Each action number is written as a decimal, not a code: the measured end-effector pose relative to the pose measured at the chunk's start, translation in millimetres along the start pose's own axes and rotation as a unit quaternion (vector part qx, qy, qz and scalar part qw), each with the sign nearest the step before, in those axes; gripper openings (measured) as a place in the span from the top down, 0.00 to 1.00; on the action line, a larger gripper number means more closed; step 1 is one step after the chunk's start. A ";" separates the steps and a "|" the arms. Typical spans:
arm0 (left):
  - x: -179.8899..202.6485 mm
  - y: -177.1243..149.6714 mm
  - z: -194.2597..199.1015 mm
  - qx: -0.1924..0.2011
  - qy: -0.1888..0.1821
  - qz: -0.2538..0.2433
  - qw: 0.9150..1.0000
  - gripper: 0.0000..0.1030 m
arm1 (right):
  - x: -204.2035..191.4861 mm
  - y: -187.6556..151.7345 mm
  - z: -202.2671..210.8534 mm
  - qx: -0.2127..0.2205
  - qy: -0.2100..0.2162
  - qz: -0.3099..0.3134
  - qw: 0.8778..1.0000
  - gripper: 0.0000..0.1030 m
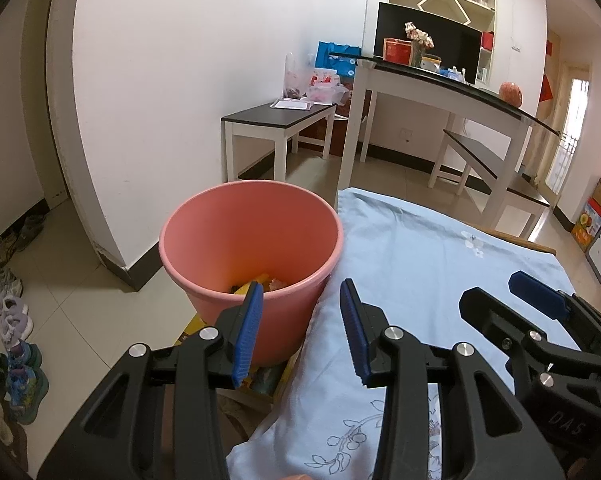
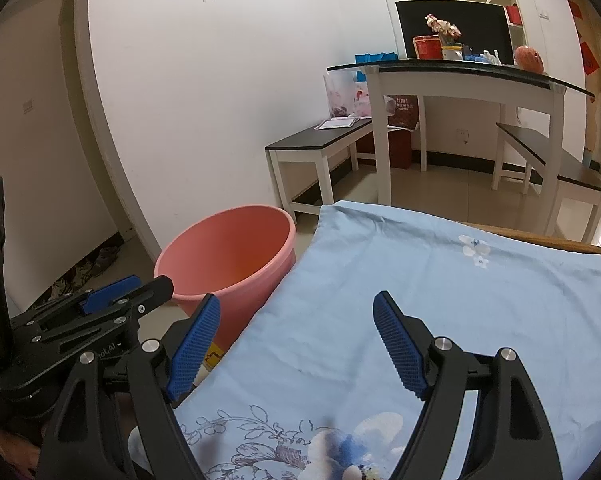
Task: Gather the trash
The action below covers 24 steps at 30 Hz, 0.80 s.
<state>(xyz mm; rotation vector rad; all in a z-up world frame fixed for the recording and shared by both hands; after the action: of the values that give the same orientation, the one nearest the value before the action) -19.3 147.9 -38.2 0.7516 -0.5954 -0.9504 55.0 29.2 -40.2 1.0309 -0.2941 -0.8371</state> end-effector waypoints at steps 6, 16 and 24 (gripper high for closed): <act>3.6 -0.5 -1.3 -0.002 -0.001 -0.003 1.000 0.61 | 2.6 -3.3 -2.3 -0.002 -0.001 -0.003 1.000 0.25; 7.4 -1.0 -3.6 -0.004 -0.003 -0.006 1.000 0.61 | 4.3 -5.1 -3.3 -0.003 -0.002 -0.005 1.000 0.25; 9.8 -1.6 -6.0 -0.007 -0.005 -0.007 1.000 0.61 | 5.8 -4.8 -3.8 -0.004 -0.002 -0.006 1.000 0.25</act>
<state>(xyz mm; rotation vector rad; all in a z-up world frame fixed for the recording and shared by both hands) -11.1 140.5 -41.8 0.7392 -0.5918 -0.9702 58.8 26.2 -47.1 1.0243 -0.2875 -0.8513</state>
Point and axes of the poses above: each gripper's, at about its wrist camera, not at the fingertips, and z roughly against the way its jaws point, x to its right, y to its top, the point moved 7 cm from there along -z, roughly the way its jaws point, and after that the axes turned 4 degrees about z, right-handed, at the moved point
